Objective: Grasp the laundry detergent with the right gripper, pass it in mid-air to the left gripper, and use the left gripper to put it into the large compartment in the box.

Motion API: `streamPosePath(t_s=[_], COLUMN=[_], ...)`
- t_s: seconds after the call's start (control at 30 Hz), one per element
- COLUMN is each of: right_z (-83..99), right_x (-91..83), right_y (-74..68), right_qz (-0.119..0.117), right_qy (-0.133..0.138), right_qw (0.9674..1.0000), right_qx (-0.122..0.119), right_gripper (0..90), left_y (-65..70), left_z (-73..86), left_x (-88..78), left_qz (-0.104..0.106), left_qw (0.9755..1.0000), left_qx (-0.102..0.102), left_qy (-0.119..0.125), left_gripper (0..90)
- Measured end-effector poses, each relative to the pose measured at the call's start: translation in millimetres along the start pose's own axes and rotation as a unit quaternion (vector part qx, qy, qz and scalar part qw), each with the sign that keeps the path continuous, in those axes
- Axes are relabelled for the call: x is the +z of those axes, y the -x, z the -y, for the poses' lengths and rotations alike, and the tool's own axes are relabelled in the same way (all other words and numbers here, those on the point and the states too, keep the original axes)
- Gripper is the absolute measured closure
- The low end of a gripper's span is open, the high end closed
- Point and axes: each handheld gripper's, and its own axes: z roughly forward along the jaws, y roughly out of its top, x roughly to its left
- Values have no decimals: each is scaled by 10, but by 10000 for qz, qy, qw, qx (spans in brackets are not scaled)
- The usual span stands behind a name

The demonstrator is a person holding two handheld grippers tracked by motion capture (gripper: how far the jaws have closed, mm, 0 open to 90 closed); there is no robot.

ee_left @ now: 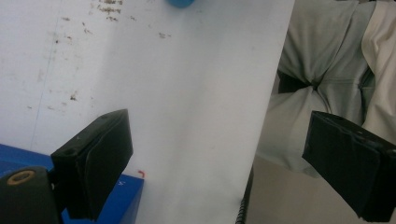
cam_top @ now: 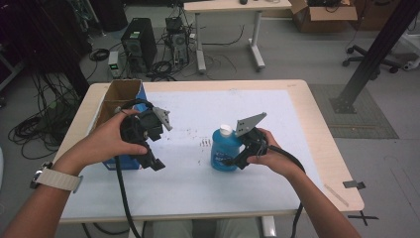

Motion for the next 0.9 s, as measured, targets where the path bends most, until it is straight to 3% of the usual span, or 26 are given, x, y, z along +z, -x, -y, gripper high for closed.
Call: streamPosePath(t_s=[0.9], right_z=[3], right_x=[-14], right_y=[6], right_qz=[-70], right_qy=[155], right_qw=[9998], right_qx=[-83], right_gripper=[297], left_y=[-1], left_z=[-3], left_x=[9], left_qz=[3], left_qw=[10000], left_qx=[15], left_qy=[-1], left_gripper=[86])
